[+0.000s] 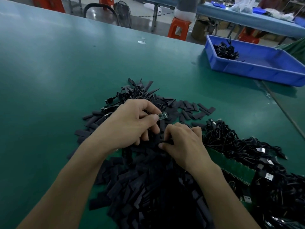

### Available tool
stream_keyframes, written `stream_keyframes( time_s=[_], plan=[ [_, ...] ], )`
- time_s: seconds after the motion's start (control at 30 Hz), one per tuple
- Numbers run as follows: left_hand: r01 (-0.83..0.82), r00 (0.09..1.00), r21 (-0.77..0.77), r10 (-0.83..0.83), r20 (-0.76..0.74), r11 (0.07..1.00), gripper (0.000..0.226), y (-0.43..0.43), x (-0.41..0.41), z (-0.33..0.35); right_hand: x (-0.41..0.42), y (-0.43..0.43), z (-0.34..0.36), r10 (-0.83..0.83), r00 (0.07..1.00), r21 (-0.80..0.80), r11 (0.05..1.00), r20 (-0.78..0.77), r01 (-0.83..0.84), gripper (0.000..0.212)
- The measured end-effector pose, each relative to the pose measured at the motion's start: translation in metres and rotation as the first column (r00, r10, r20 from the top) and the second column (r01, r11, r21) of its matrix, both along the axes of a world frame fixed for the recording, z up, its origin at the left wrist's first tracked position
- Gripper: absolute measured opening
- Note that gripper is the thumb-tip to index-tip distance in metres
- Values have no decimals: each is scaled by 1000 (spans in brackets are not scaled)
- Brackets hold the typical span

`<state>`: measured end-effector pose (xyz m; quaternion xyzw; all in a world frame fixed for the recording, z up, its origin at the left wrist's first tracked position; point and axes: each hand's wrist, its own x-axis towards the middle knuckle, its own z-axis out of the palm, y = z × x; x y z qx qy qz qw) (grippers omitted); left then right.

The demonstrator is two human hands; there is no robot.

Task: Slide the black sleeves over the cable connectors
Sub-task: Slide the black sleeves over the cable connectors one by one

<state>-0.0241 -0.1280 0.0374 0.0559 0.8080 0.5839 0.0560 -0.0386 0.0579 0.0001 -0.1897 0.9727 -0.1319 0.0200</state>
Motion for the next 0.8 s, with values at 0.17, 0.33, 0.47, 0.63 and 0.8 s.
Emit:
stream_keyframes(
  time_s=[0.17,0.33,0.47,0.63,0.8],
  plan=[
    [-56,998,-74,55,-20,996,17,5,-5,-9,3,8,4,-43,996,-278,960,-79,19,25],
    [-48,999,-64,48,10,997,10,4,-10,-15,3,14,9,-85,990,-431,902,-116,27,21],
    [-41,999,-71,42,14,997,6,4,-12,-18,3,14,11,-119,988,-529,847,-95,51,21],
    [-64,997,-30,65,36,997,7,4,-14,-22,2,15,9,-103,992,-515,856,-67,54,25],
    [-48,995,-45,52,79,998,13,3,-16,-25,0,16,8,-107,992,-571,820,-69,49,28]
  ],
)
